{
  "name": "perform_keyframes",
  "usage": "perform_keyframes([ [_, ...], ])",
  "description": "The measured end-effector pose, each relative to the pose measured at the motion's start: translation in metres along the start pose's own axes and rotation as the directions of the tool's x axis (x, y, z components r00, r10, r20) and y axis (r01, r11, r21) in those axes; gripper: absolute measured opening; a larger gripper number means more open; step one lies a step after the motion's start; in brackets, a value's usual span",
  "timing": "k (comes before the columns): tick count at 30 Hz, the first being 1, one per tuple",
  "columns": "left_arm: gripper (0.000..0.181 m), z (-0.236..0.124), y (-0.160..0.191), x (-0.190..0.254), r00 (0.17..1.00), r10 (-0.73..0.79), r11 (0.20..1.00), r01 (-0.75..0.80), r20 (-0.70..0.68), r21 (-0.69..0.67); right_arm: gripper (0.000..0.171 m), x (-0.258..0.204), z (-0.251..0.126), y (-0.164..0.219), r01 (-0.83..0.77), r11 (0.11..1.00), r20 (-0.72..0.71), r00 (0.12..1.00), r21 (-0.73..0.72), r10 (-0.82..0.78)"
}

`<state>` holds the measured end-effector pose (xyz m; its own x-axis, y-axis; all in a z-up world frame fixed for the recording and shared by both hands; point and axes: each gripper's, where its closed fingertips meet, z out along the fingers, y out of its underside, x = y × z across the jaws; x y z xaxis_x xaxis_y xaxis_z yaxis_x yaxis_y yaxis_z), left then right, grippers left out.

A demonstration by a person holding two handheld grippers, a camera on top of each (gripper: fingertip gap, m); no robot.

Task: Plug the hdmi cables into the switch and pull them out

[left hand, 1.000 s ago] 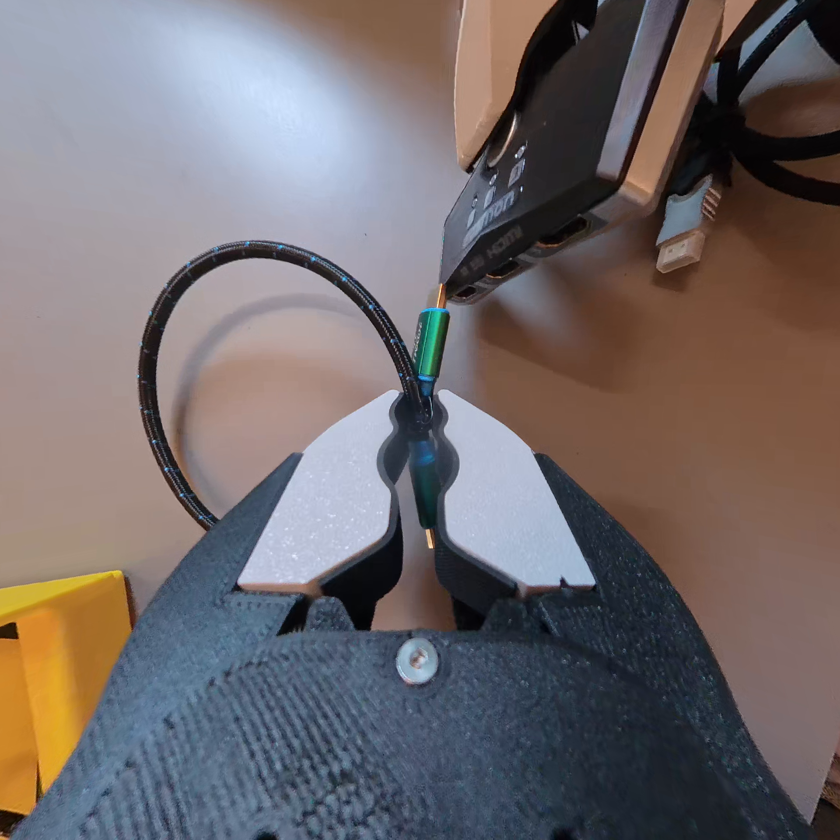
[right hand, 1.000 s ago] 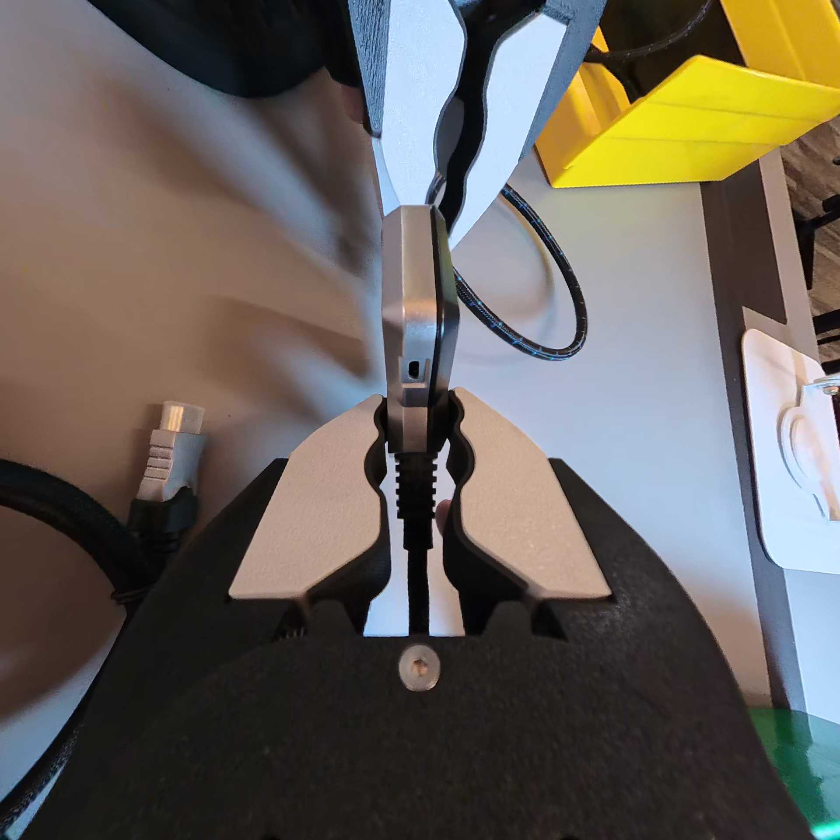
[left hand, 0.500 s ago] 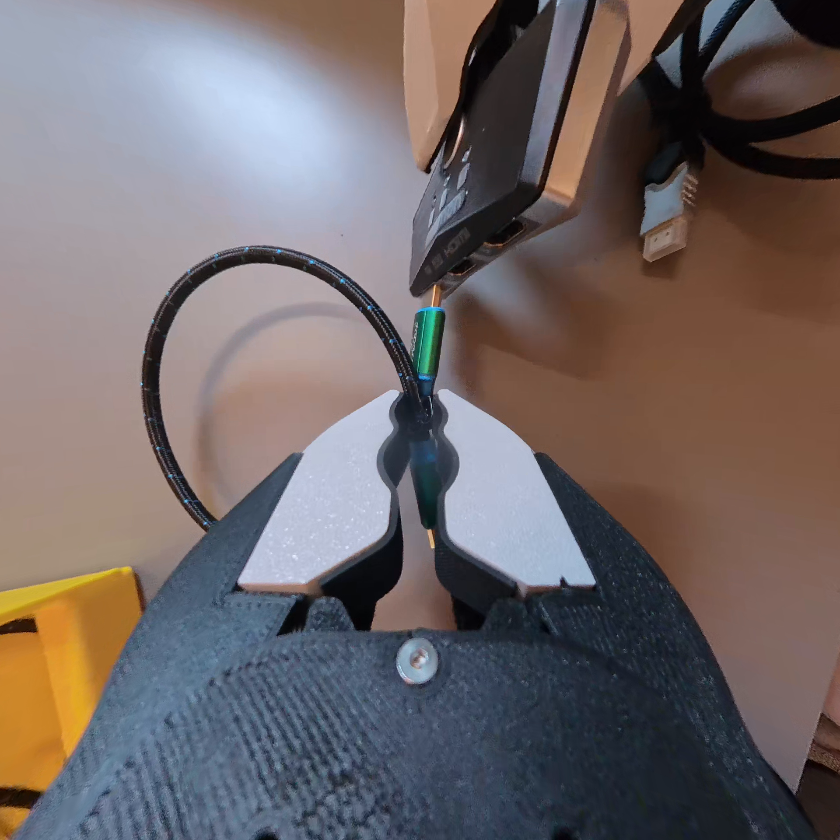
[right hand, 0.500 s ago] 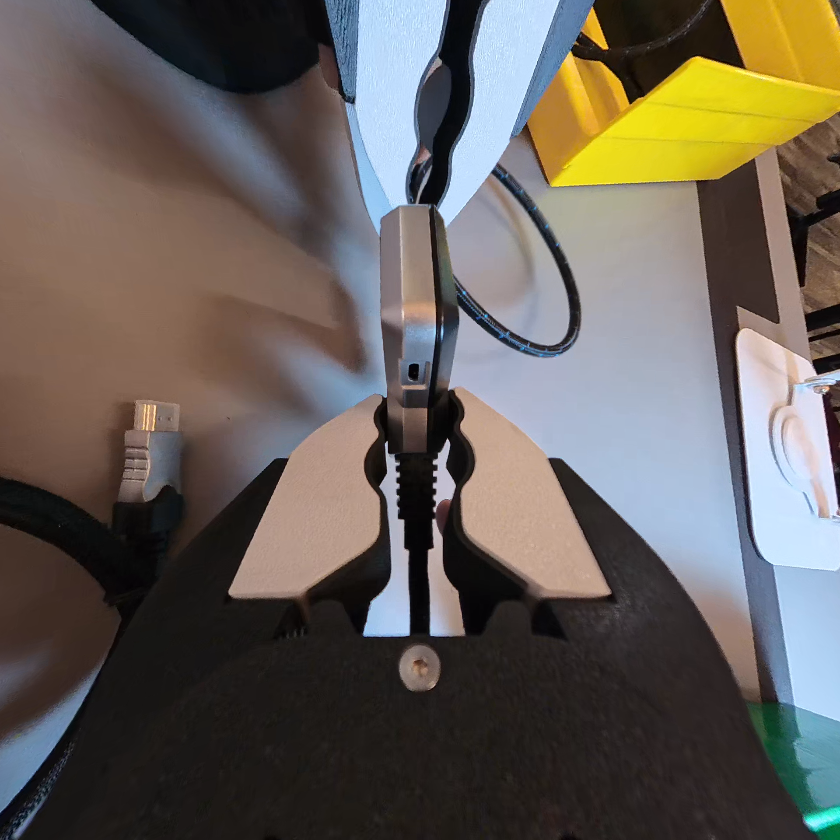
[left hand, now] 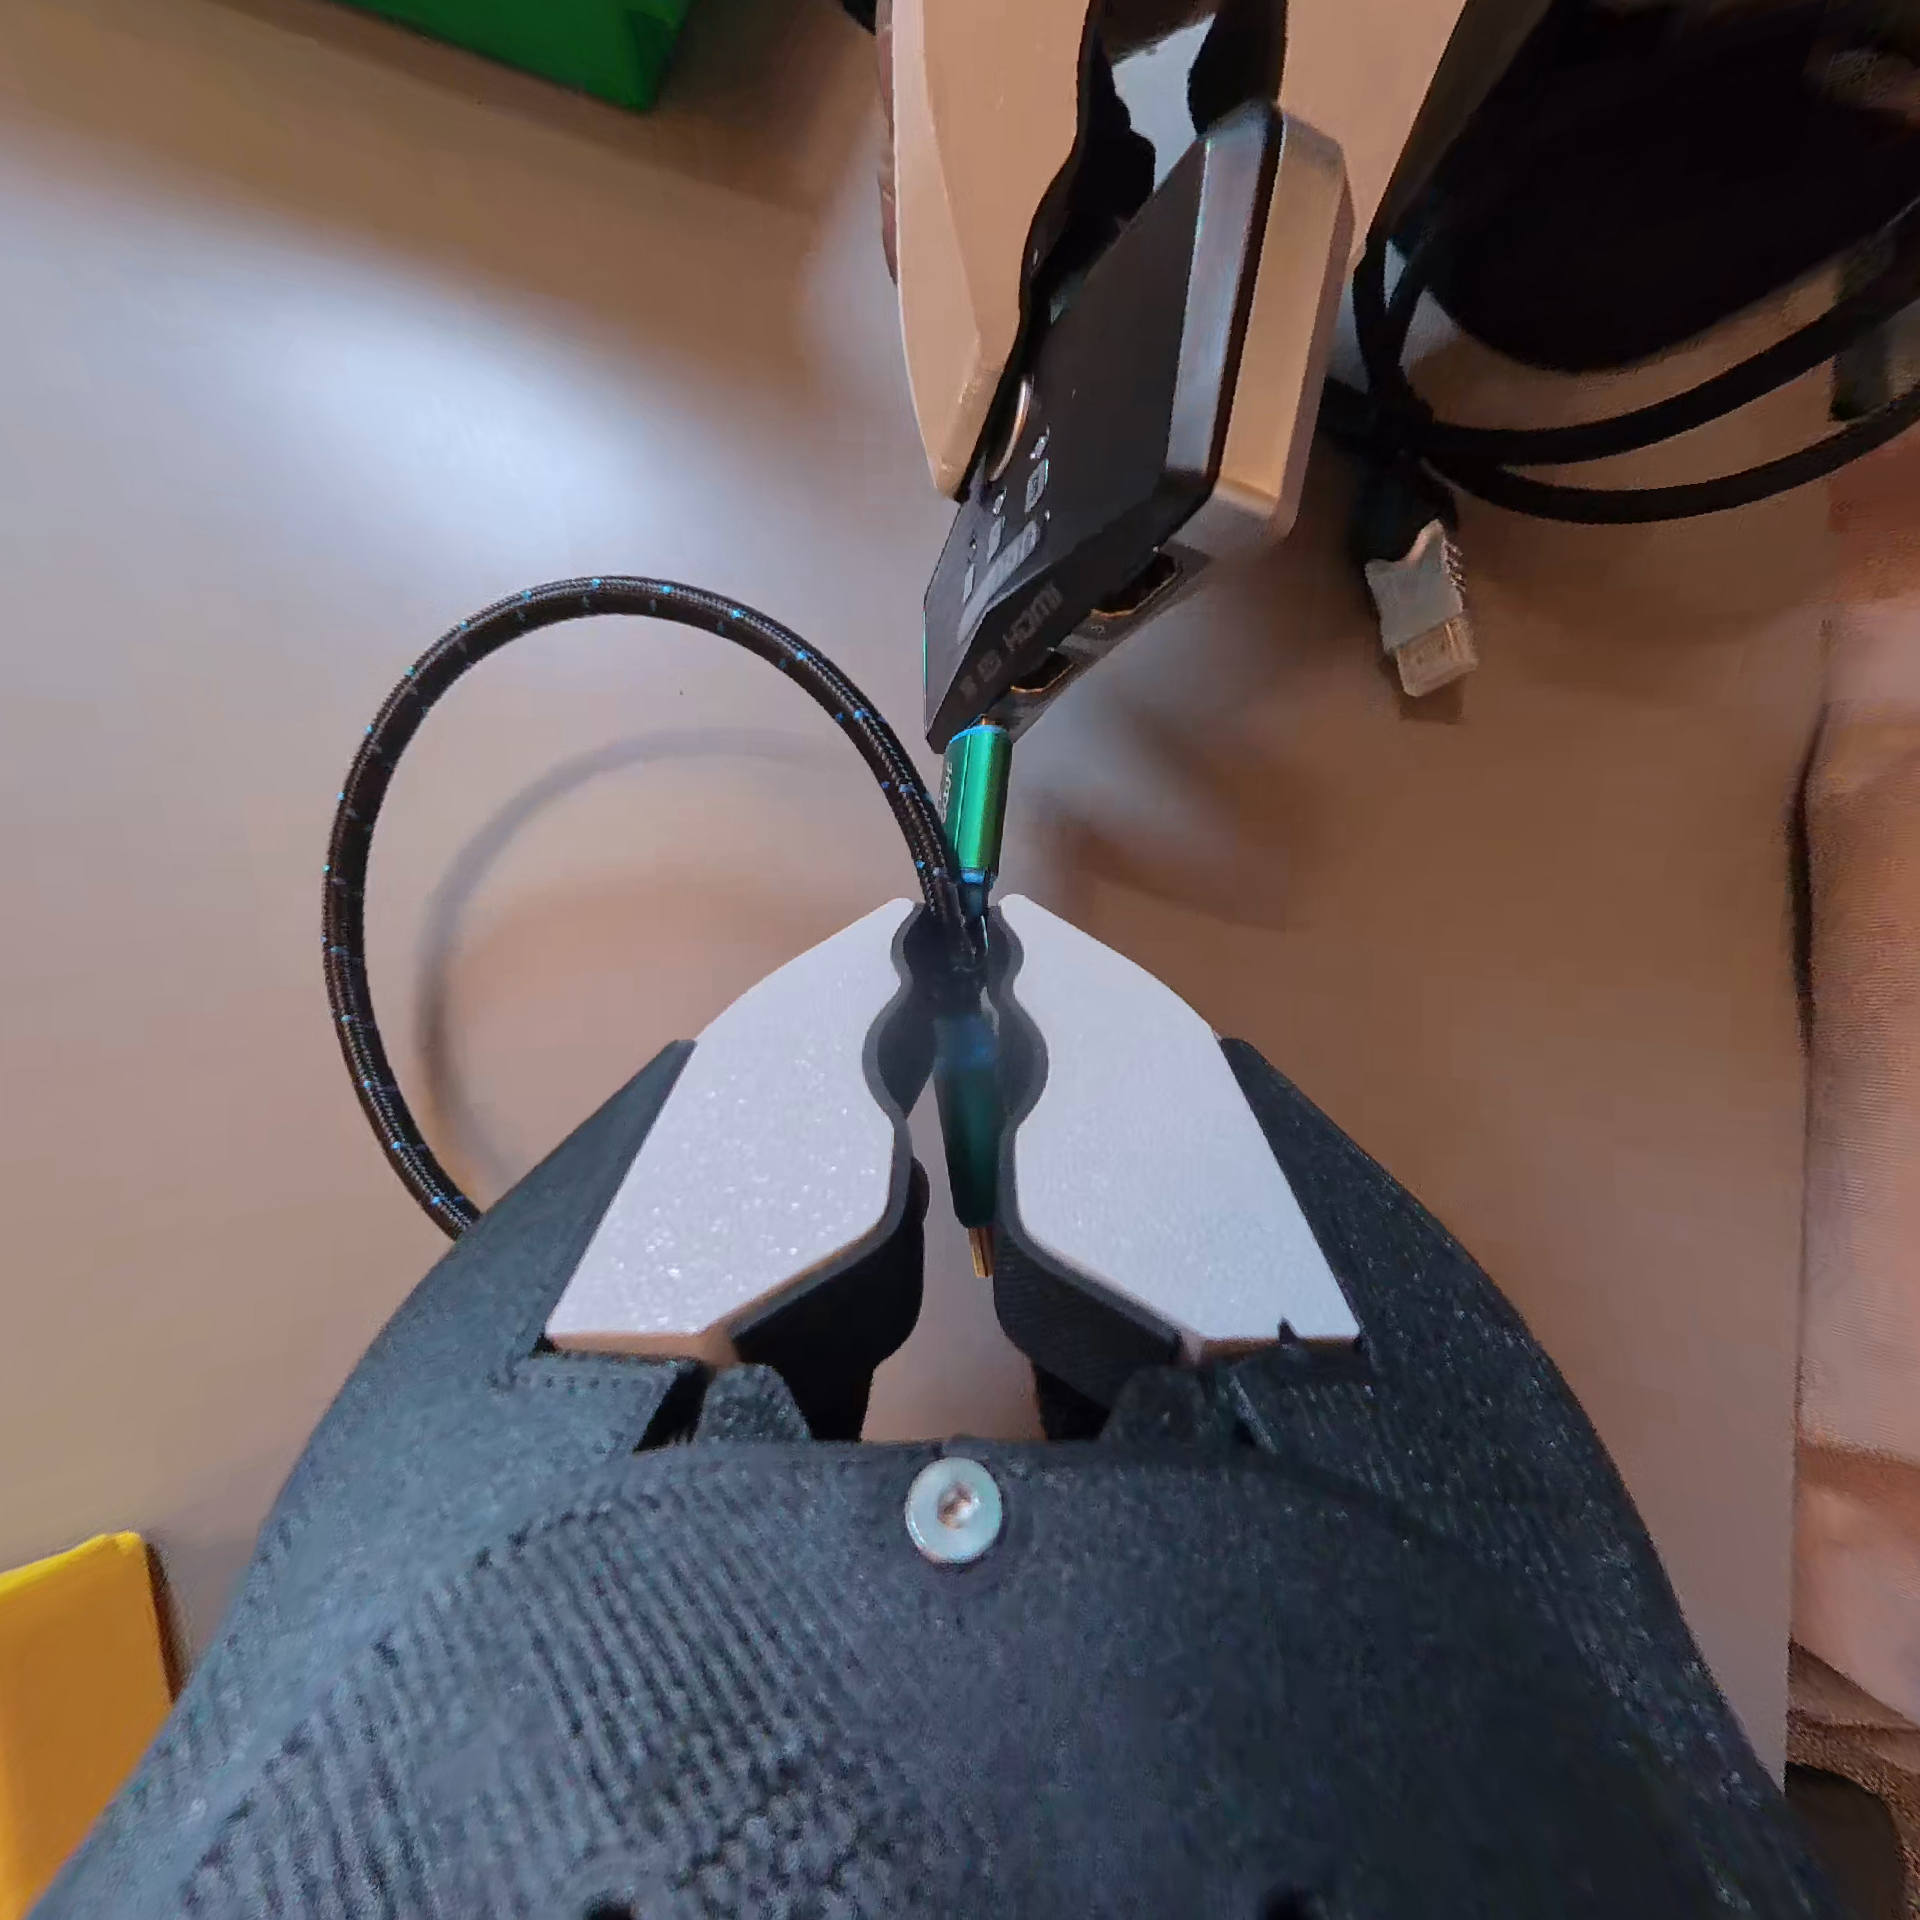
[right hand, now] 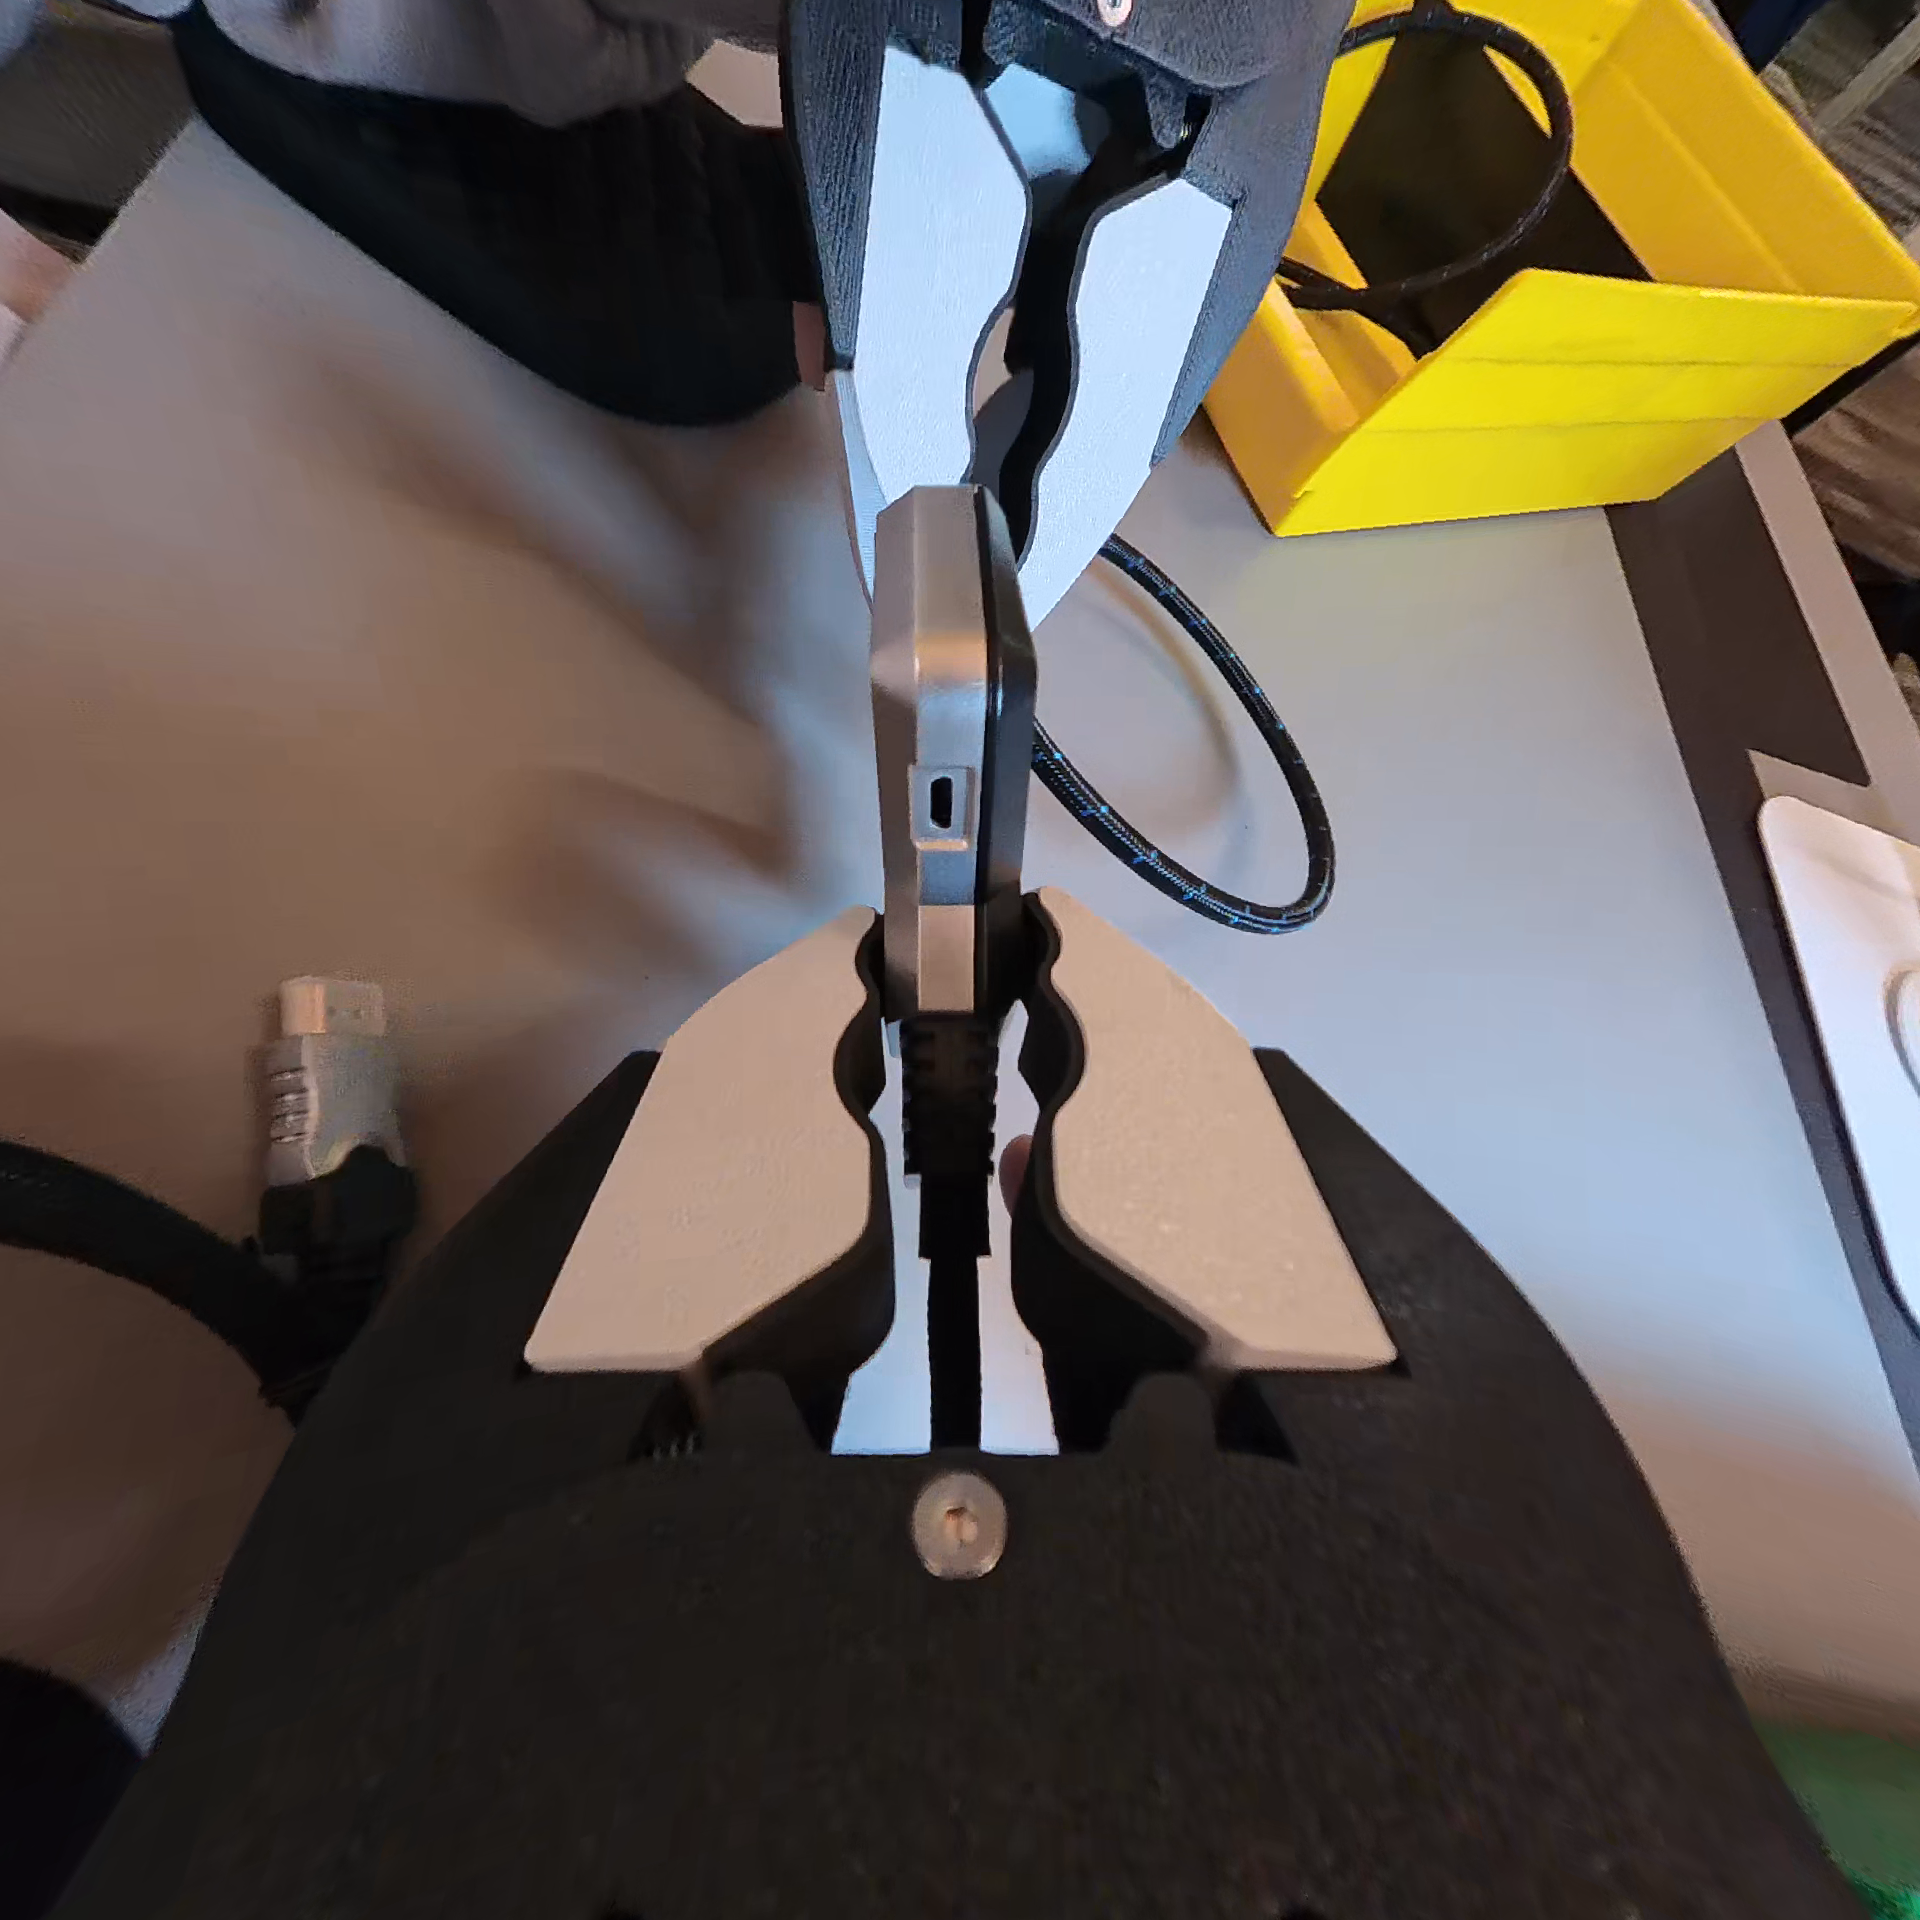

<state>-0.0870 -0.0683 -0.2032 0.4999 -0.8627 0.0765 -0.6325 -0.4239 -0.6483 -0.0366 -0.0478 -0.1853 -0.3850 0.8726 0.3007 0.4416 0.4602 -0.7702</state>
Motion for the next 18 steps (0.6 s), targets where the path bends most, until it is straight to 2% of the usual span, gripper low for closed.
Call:
perform_keyframes([
  [6,0.009,0.008,0.004,-0.002,0.999,0.039,0.999,-0.038,0.033,-0.027,0.022,0.000,0.003,0.008,0.019,0.997,-0.017,1.000,-0.077,-0.020],
  [9,0.012,0.004,0.001,-0.013,0.995,0.058,0.998,-0.061,0.085,0.026,0.023,0.006,0.004,0.006,0.026,0.995,-0.076,0.997,-0.101,-0.034],
  [11,0.017,-0.005,-0.008,-0.018,0.991,0.076,0.990,-0.089,0.113,0.112,0.023,0.012,0.000,0.003,0.032,0.994,-0.119,0.992,-0.106,-0.045],
  [14,0.030,-0.042,-0.033,-0.040,0.972,0.036,0.939,-0.112,0.230,0.326,0.023,0.021,-0.011,0.005,0.006,0.996,-0.162,0.987,-0.090,-0.021],
  [16,0.031,-0.081,-0.040,-0.068,0.933,-0.068,0.880,-0.111,0.354,0.462,0.023,0.030,-0.021,0.005,-0.020,0.998,-0.200,0.980,-0.055,0.009],
  [18,0.030,-0.121,-0.032,-0.098,0.873,-0.203,0.821,-0.095,0.443,0.564,0.023,0.040,-0.033,-0.001,-0.044,0.999,-0.248,0.968,0.013,0.046],
])
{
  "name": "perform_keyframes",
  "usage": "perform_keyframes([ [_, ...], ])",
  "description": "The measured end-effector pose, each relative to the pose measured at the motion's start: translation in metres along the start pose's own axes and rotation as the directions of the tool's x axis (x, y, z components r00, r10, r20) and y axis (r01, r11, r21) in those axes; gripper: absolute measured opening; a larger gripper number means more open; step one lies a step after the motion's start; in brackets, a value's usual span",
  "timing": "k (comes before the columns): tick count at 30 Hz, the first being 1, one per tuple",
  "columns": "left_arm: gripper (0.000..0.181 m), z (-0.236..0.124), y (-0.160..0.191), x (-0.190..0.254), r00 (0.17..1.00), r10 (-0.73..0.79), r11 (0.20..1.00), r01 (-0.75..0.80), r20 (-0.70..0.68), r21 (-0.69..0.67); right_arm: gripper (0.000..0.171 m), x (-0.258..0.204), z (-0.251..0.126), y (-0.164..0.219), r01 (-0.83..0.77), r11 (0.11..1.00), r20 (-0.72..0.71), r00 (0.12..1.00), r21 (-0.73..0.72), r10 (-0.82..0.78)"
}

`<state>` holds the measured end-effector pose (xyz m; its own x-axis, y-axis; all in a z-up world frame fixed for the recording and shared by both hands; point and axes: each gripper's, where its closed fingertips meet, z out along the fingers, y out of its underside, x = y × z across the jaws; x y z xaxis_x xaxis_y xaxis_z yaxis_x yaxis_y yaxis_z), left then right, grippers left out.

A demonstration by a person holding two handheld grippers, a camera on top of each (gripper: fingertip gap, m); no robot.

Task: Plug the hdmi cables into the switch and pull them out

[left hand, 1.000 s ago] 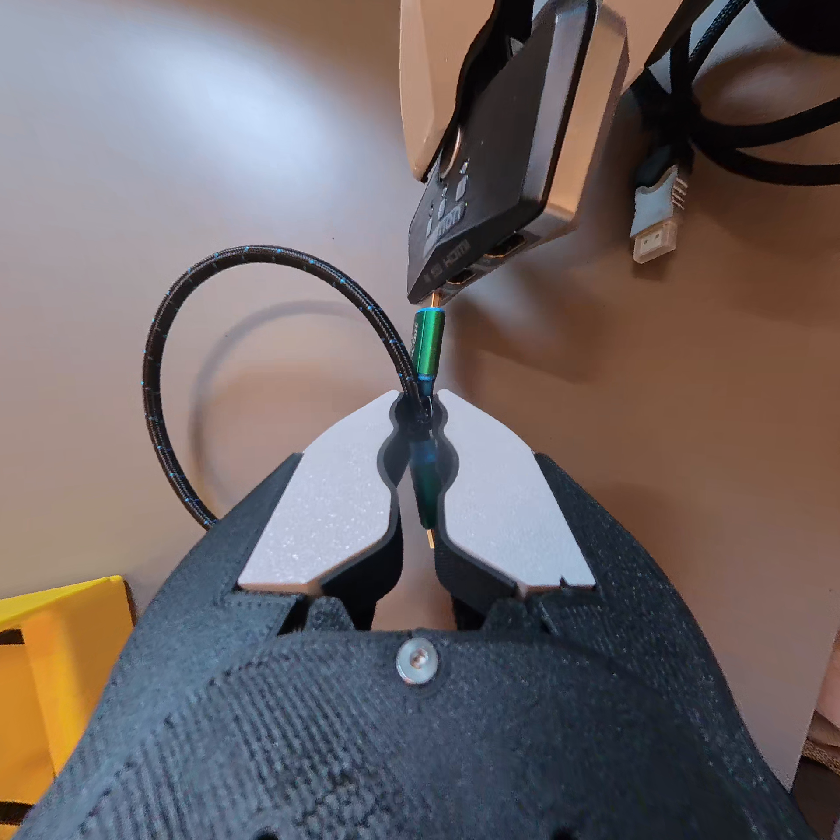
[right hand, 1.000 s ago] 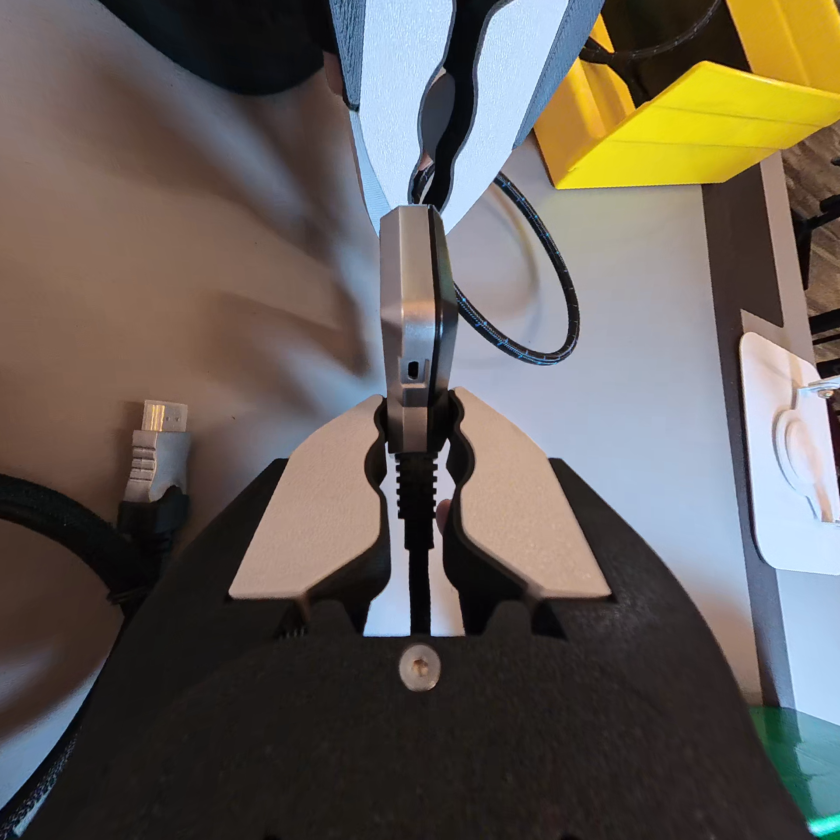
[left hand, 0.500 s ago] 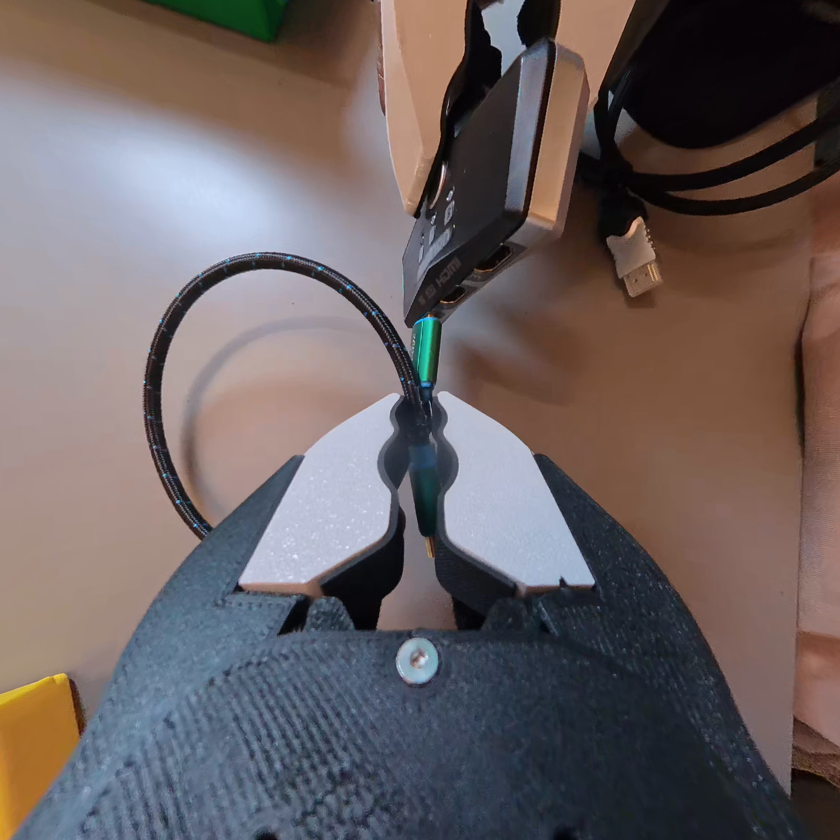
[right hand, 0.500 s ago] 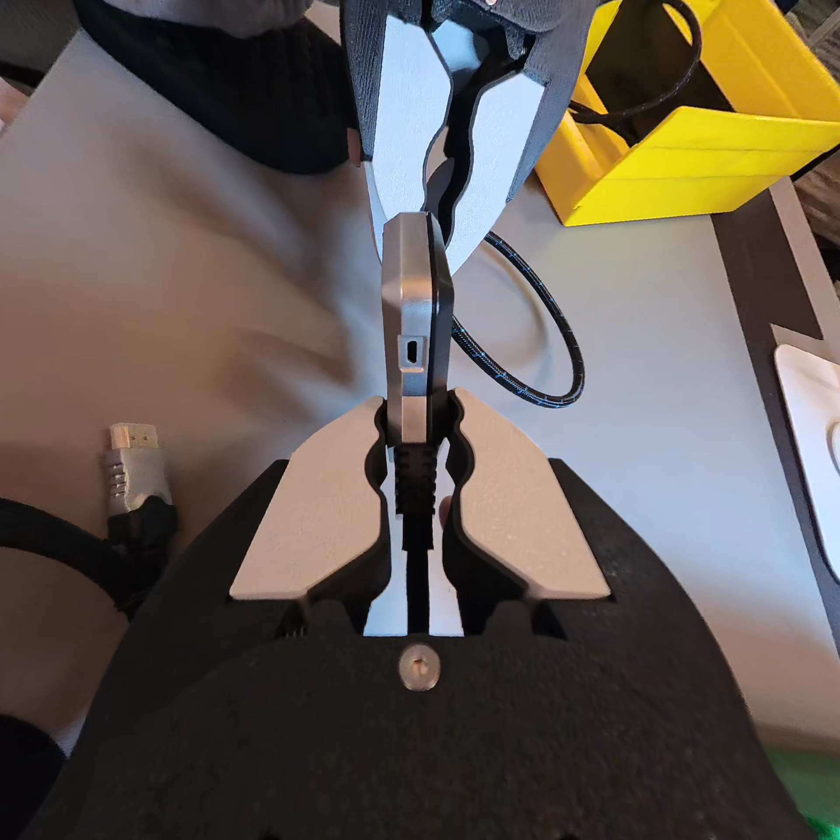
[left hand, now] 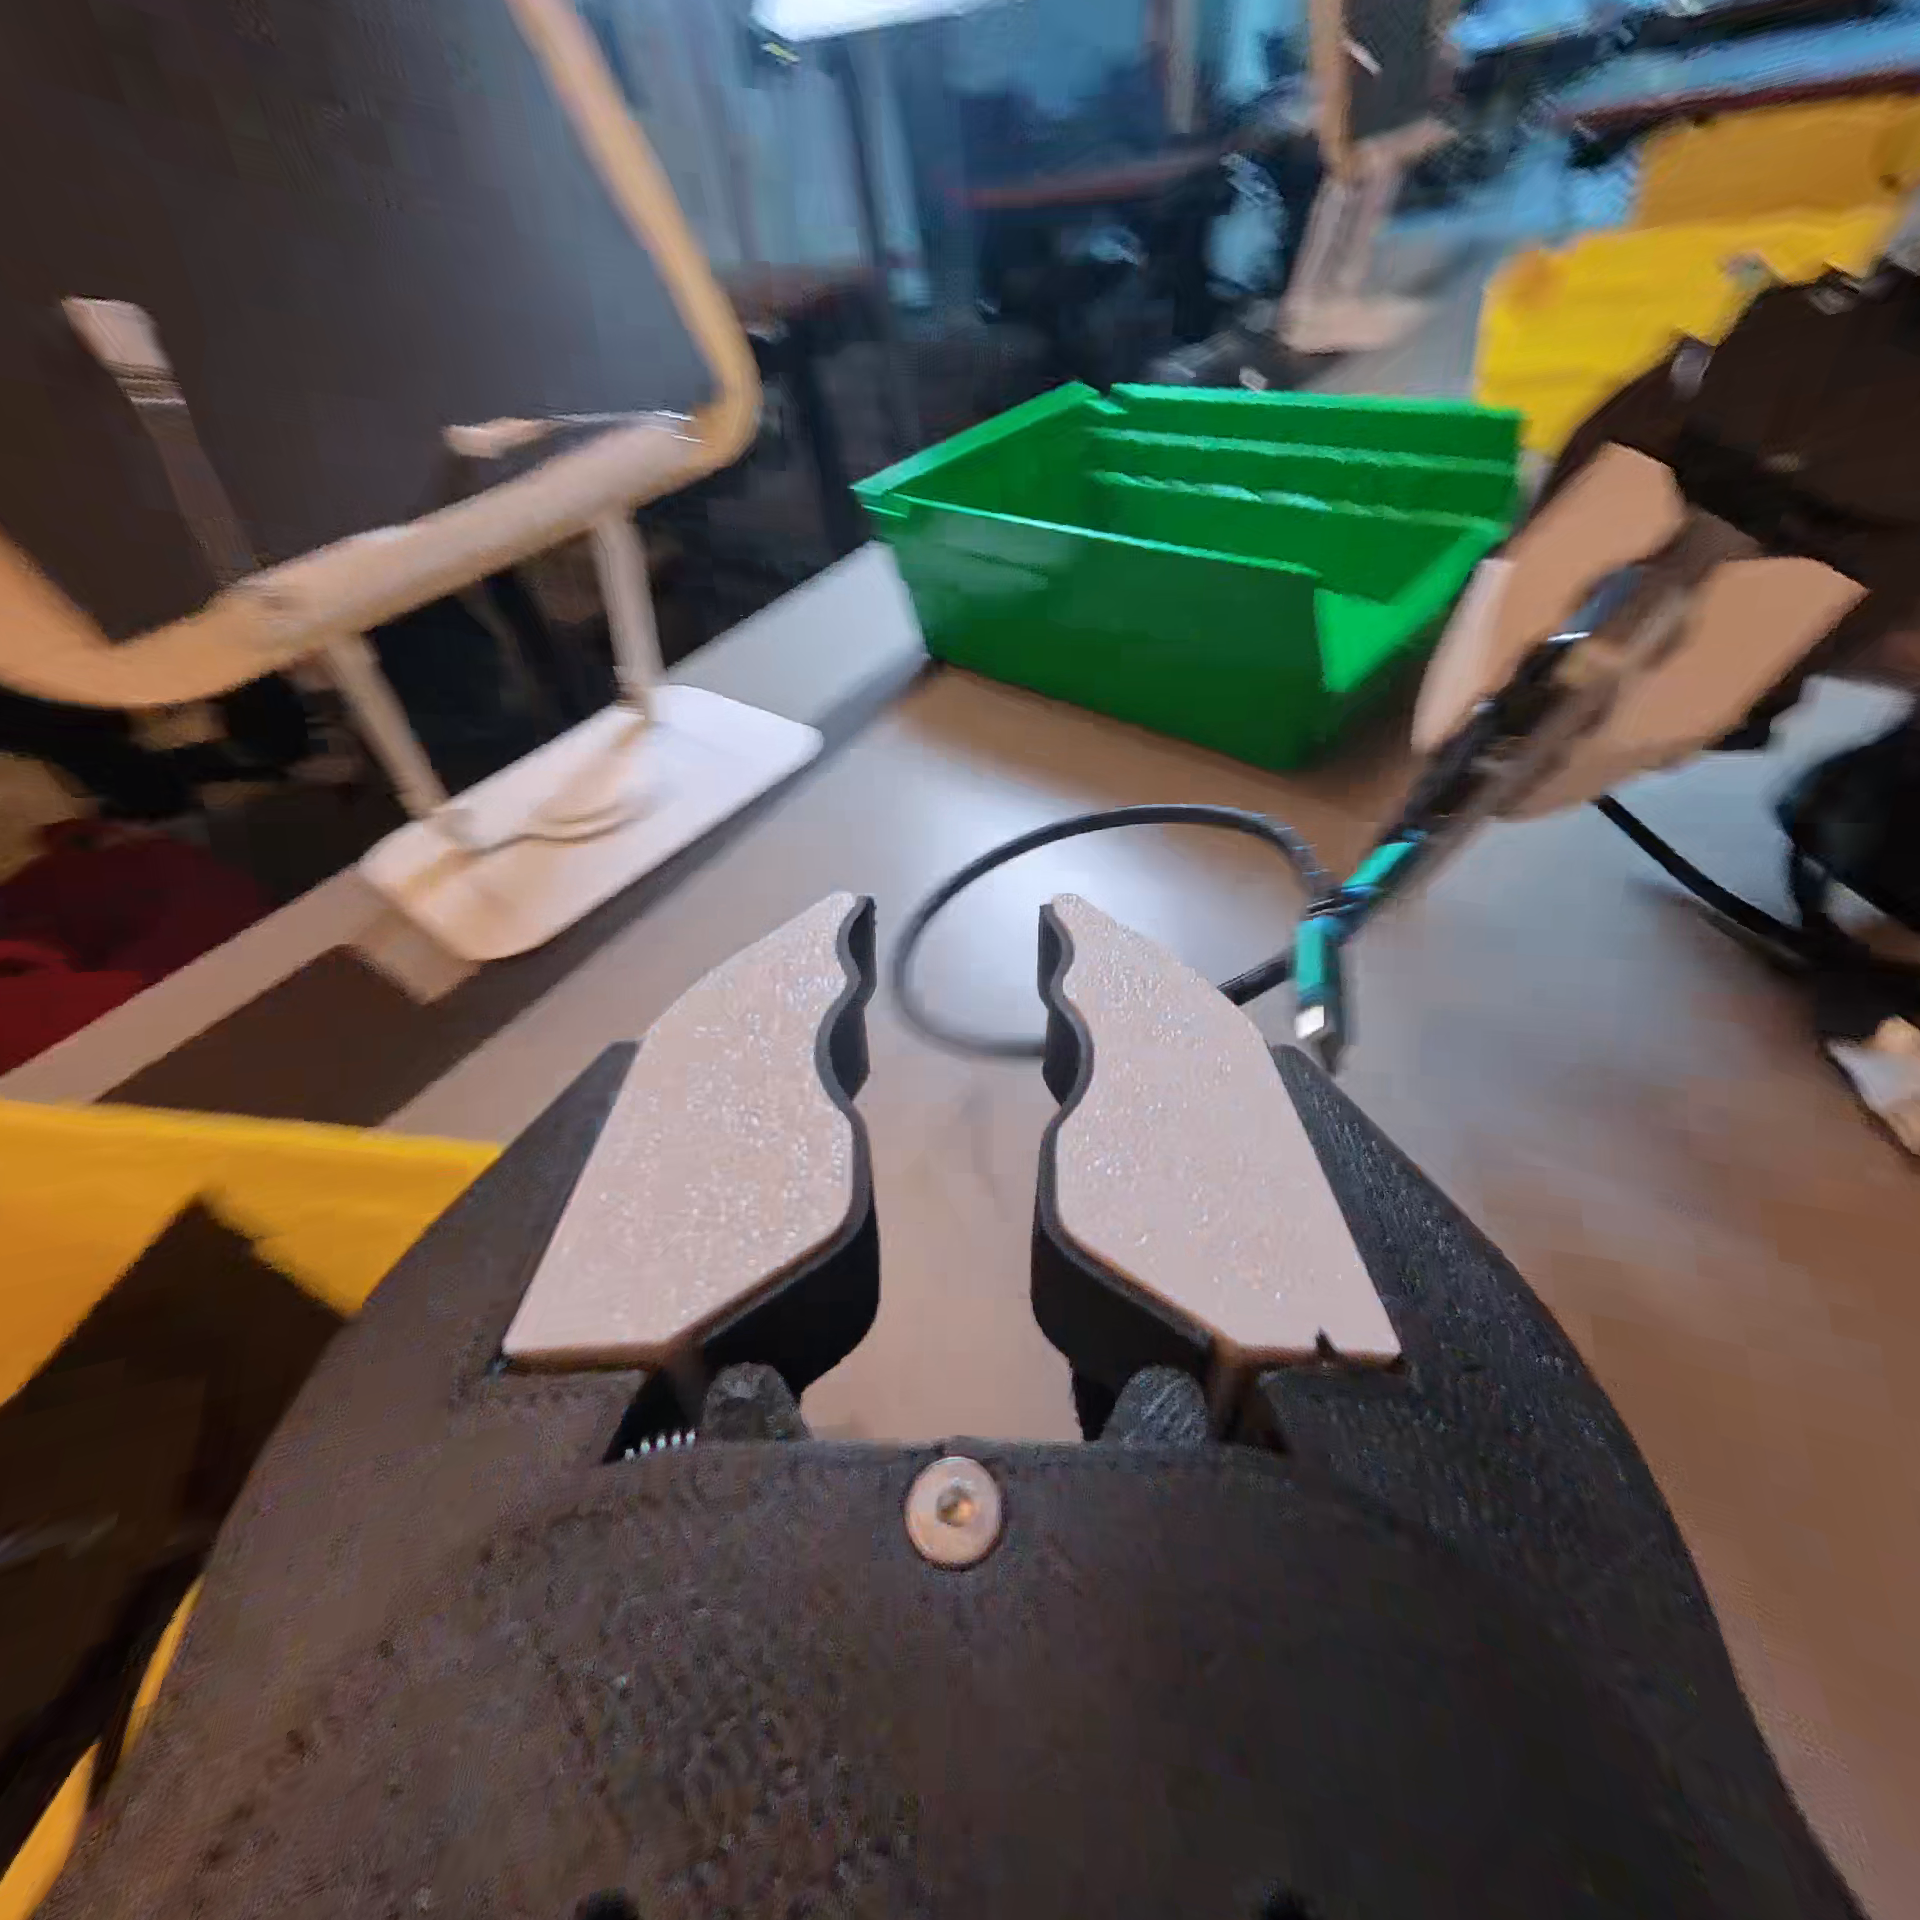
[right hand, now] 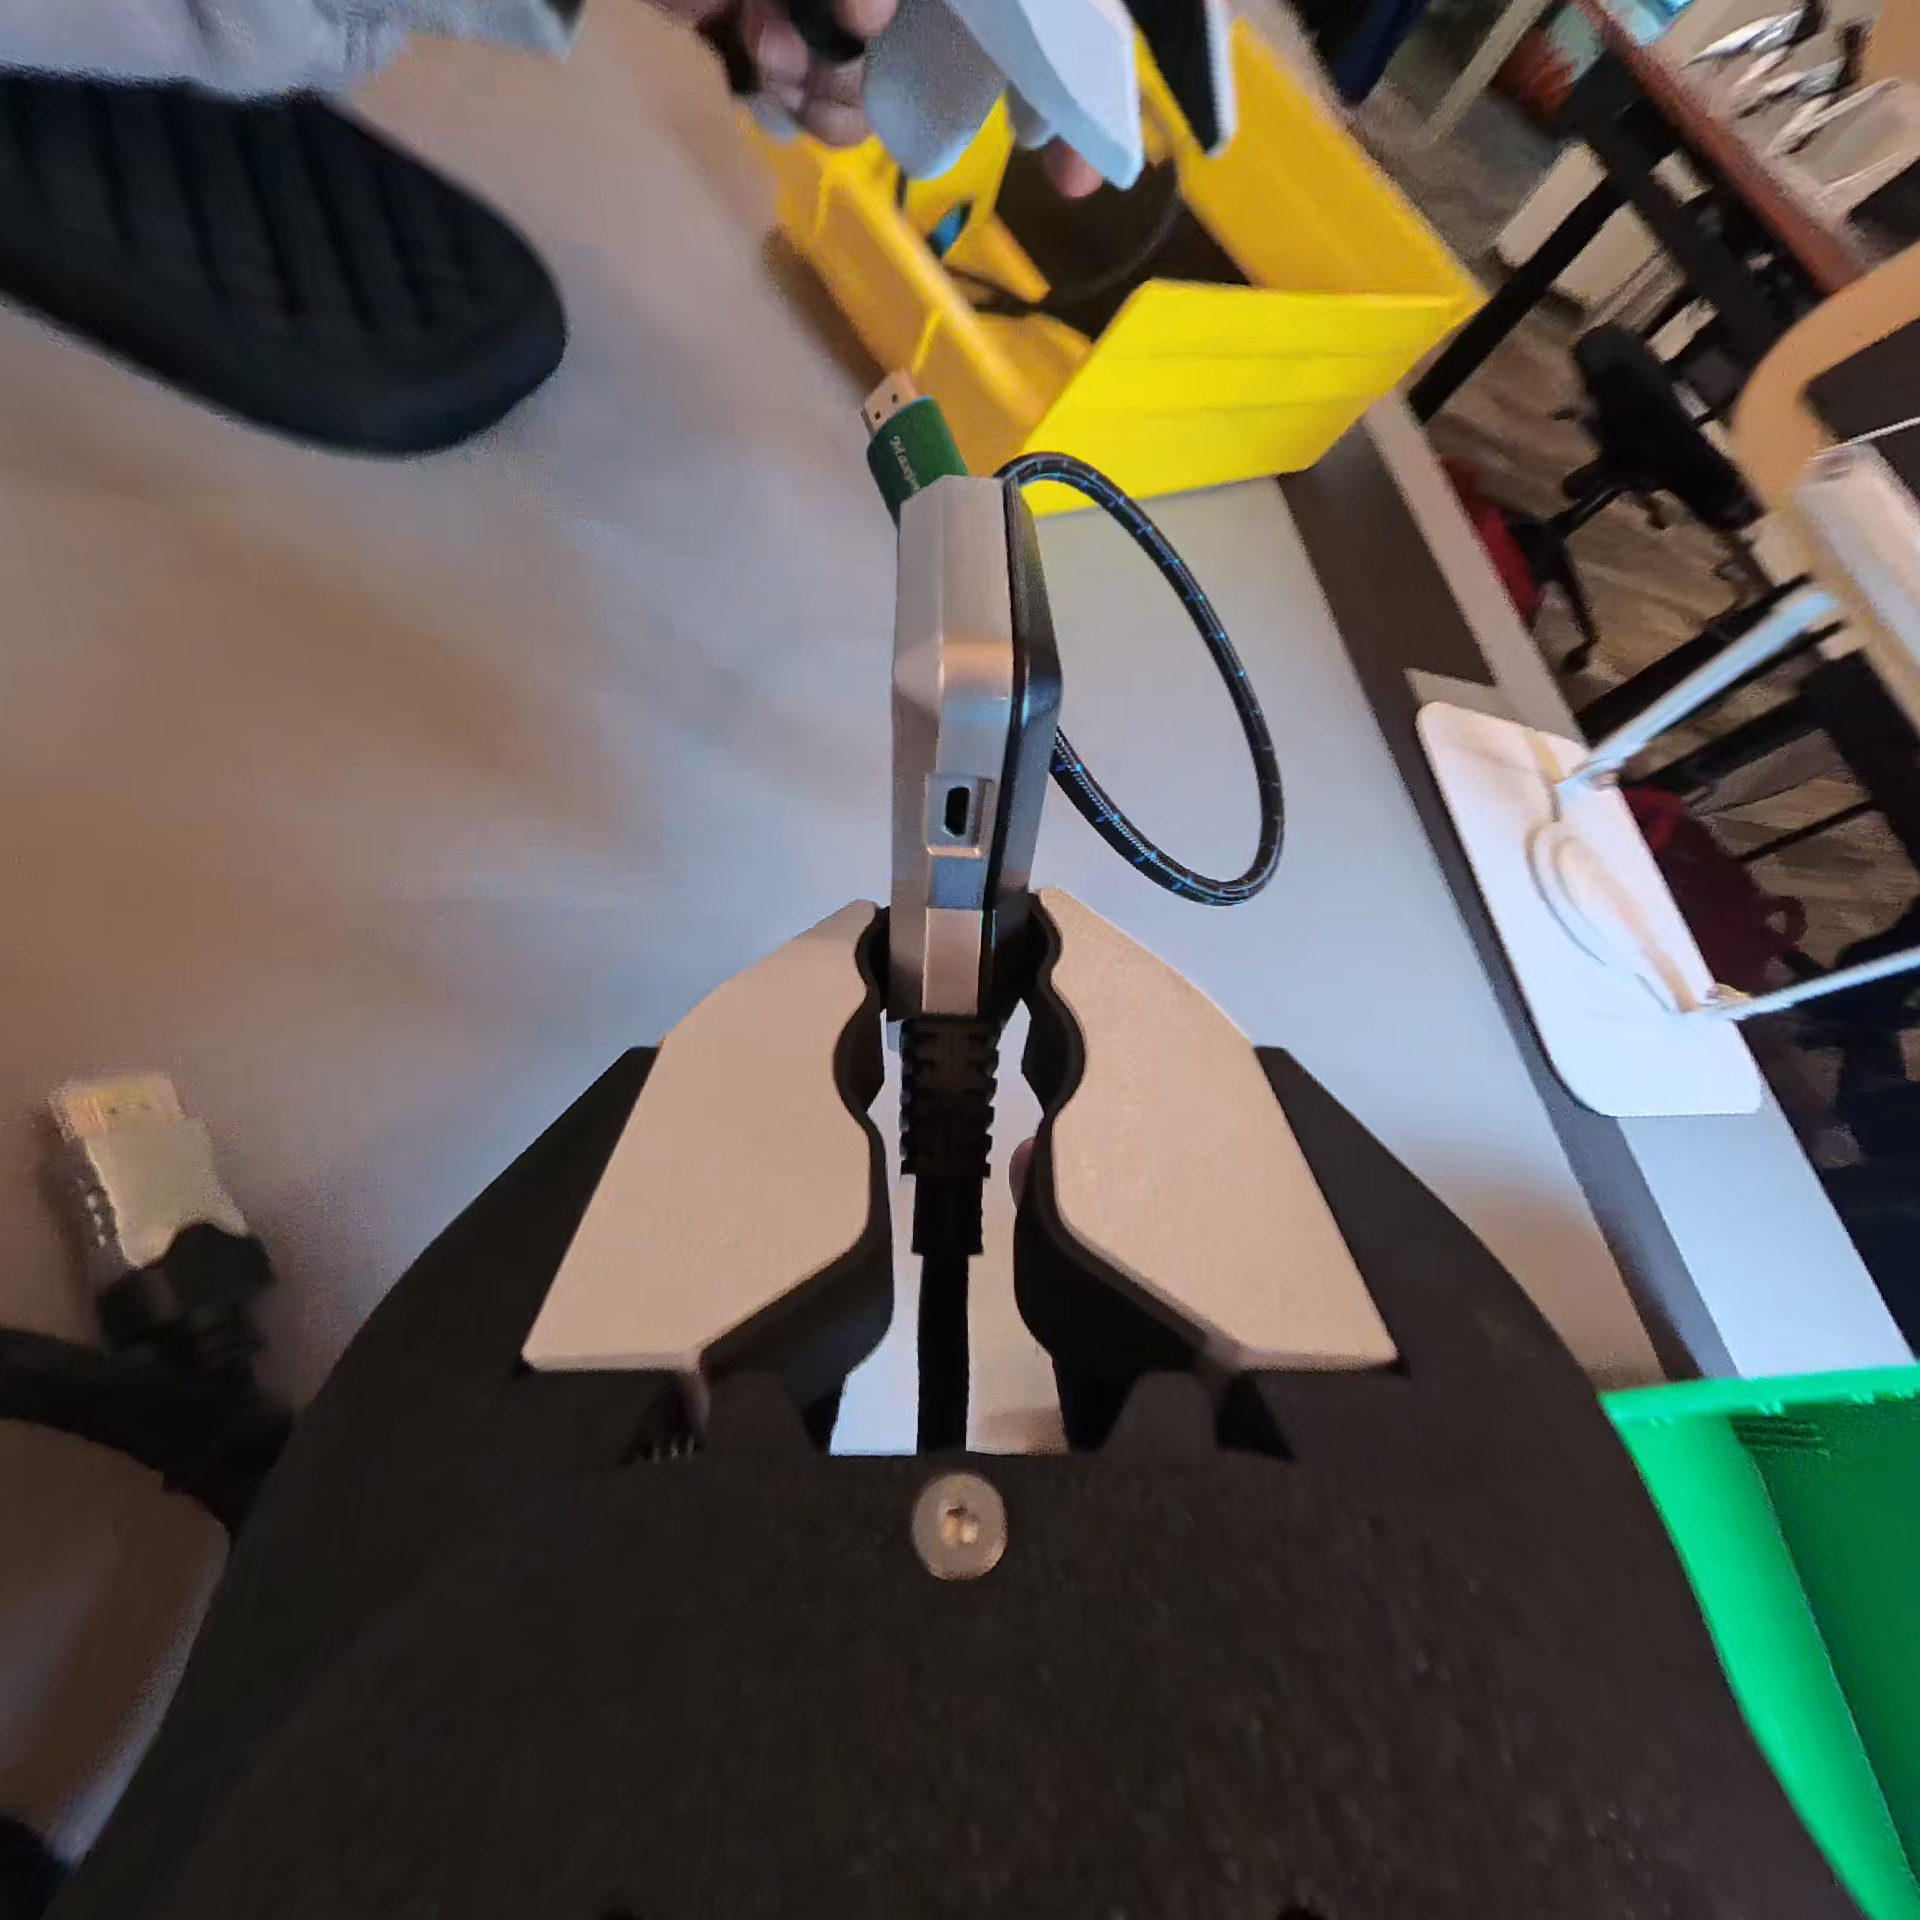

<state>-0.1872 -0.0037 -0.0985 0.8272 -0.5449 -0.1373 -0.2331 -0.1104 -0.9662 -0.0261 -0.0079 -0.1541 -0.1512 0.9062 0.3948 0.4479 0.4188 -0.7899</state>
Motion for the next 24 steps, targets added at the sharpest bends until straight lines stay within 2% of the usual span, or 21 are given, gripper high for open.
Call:
perform_keyframes([
  [3,0.029,-0.035,0.011,-0.075,0.956,-0.063,0.998,0.060,0.288,0.018,0.022,0.016,-0.013,-0.012,-0.054,0.993,-0.057,0.997,0.109,0.060],
  [6,0.028,-0.069,0.050,-0.130,0.860,0.007,0.989,0.071,0.511,-0.132,0.023,0.024,-0.021,-0.018,-0.079,0.982,-0.083,0.992,0.170,0.094],
  [9,0.029,-0.075,0.093,-0.144,0.845,0.052,0.942,0.135,0.532,-0.306,0.023,0.025,-0.021,-0.016,-0.090,0.980,-0.078,0.991,0.176,0.105],
  [11,0.024,-0.070,0.107,-0.143,0.849,0.082,0.912,0.148,0.522,-0.384,0.023,0.022,-0.018,-0.015,-0.088,0.982,-0.068,0.993,0.169,0.101],
  [14,0.023,-0.066,0.132,-0.147,0.838,0.181,0.807,0.173,0.515,-0.565,0.023,0.018,-0.014,-0.016,-0.082,0.984,-0.054,0.994,0.161,0.091],
  [17,0.016,-0.061,0.148,-0.147,0.854,0.207,0.736,0.185,0.477,-0.651,0.023,0.016,-0.015,-0.017,-0.069,0.985,-0.054,0.995,0.155,0.078],
  [19,0.012,-0.058,0.139,-0.143,0.865,0.196,0.760,0.163,0.462,-0.629,0.023,0.016,-0.017,-0.019,-0.066,0.984,-0.058,0.995,0.164,0.076],
  [20,0.010,-0.060,0.125,-0.144,0.858,0.185,0.801,0.151,0.479,-0.579,0.023,0.017,-0.018,-0.020,-0.066,0.983,-0.061,0.995,0.170,0.077],
  [22,0.009,-0.066,0.080,-0.137,0.860,0.095,0.910,0.129,0.501,-0.394,0.023,0.019,-0.021,-0.021,-0.066,0.981,-0.068,0.994,0.182,0.080],
  [24,0.007,-0.078,0.024,-0.120,0.881,-0.045,0.986,0.116,0.470,-0.122,0.023,0.022,-0.024,-0.023,-0.075,0.977,-0.072,0.993,0.201,0.091],
])
